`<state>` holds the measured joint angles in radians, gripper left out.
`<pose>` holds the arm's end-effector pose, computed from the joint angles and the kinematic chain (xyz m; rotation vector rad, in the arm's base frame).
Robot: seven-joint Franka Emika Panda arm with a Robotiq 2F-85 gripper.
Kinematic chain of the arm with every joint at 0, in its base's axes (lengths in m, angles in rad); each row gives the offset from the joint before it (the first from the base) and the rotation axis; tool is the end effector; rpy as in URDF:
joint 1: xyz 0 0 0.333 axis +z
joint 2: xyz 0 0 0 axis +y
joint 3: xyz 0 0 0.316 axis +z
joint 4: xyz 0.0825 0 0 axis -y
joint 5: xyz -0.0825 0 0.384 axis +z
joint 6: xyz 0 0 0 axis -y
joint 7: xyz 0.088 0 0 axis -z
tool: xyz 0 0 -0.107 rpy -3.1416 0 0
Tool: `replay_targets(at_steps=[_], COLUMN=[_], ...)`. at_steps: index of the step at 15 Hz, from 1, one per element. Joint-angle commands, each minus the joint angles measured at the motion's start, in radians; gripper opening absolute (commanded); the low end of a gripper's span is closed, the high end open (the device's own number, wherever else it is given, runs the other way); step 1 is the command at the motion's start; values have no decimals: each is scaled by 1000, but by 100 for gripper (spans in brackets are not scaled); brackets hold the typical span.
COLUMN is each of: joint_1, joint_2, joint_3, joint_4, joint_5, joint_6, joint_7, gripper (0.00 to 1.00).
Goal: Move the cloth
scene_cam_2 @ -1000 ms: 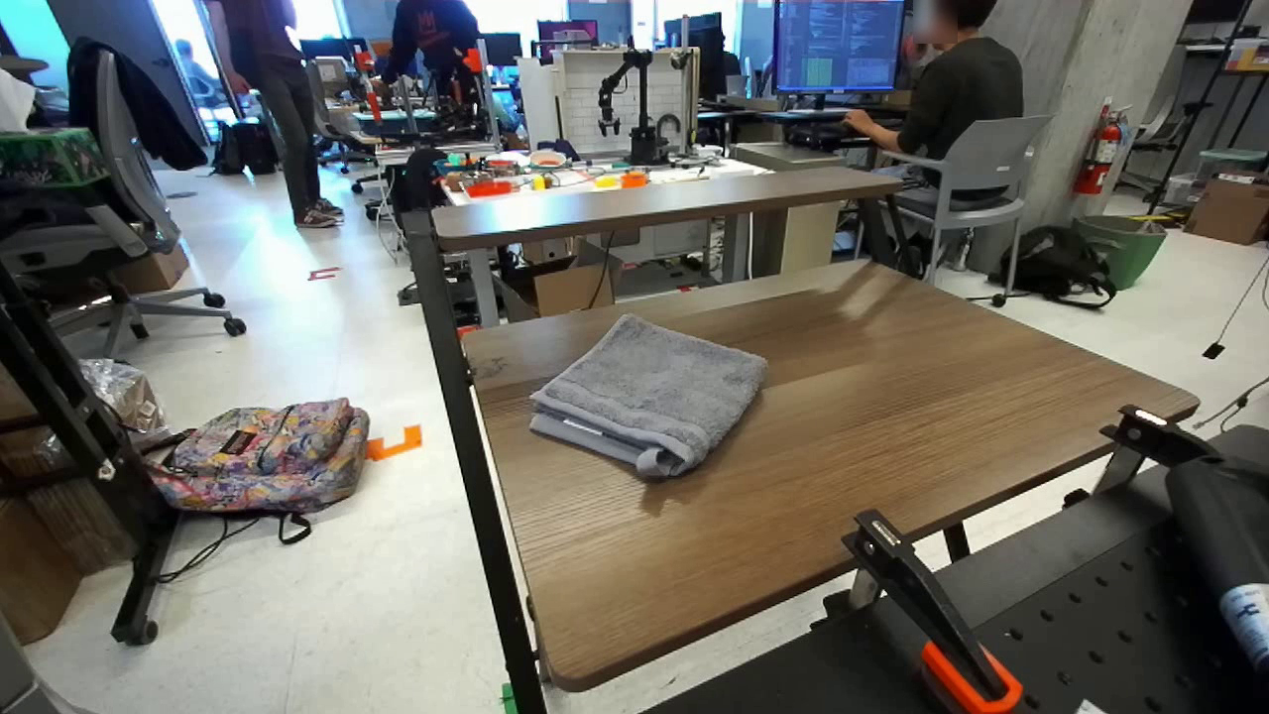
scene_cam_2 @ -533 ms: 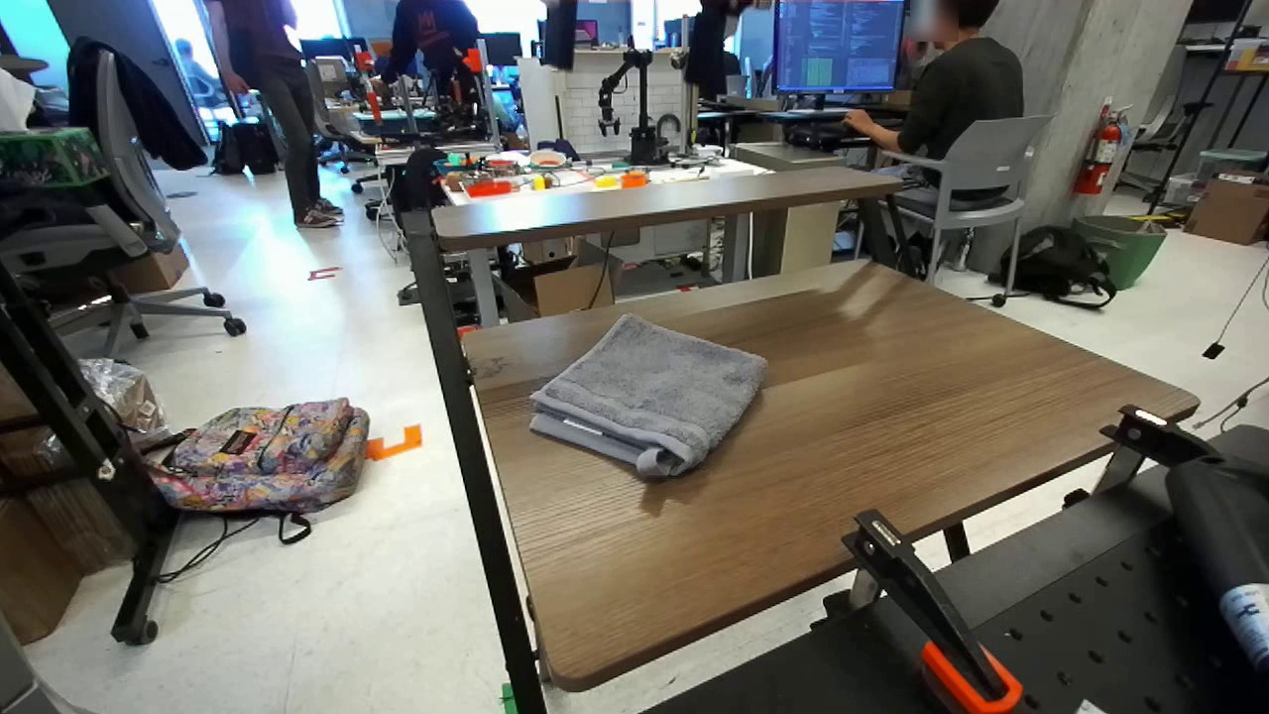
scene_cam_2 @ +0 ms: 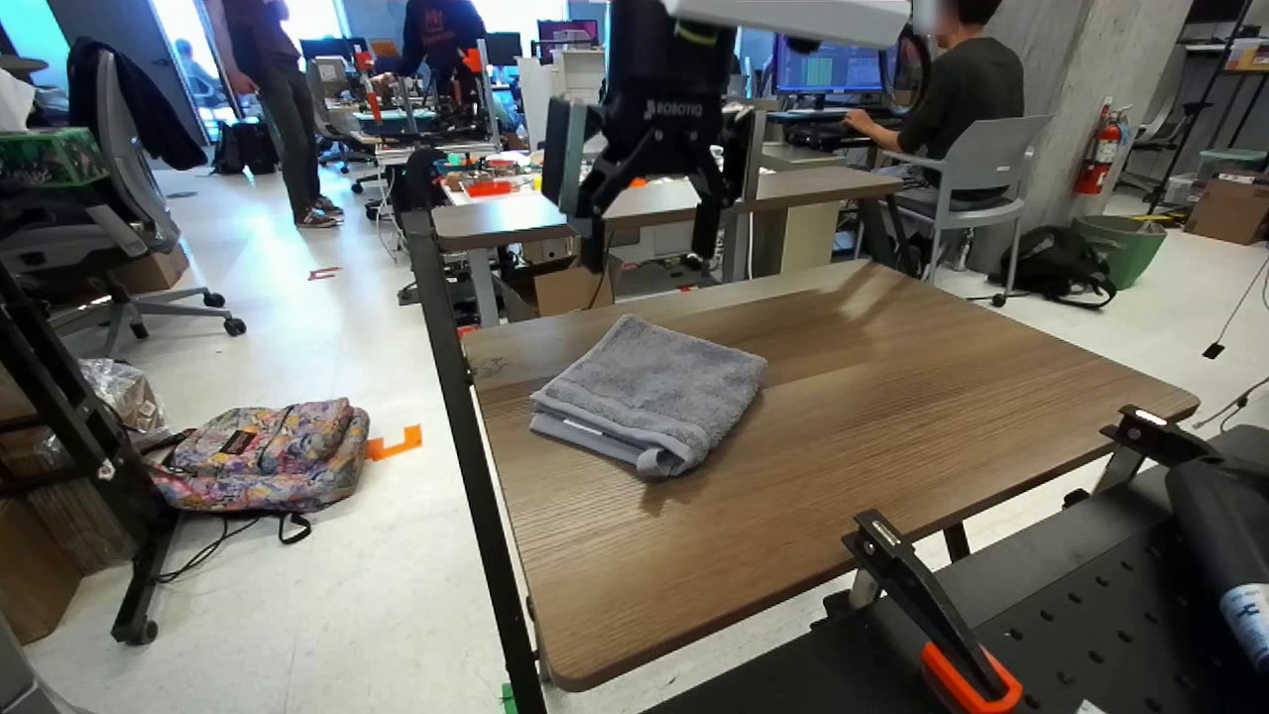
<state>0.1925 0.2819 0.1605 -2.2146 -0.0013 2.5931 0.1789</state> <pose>0.5276 0.1941 0.2603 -3.0600 -0.2557 -0.1310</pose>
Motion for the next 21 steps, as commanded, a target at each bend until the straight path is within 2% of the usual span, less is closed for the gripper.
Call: replay_targets(at_steps=[1, 7, 11, 16, 21], joint_1=[34, 76, 99, 100, 68], joint_2=[142, 316, 391, 440, 451], joint_3=[-43, -100, -128, -159, -194], joint_4=[110, 240, 301, 348, 341], joint_5=[-46, -53, -48, -44, -46], joint_6=[11, -6, -17, -36, -63], joint_7=[67, 118, 141, 151, 131], gripper=[100, 100, 100, 100, 100])
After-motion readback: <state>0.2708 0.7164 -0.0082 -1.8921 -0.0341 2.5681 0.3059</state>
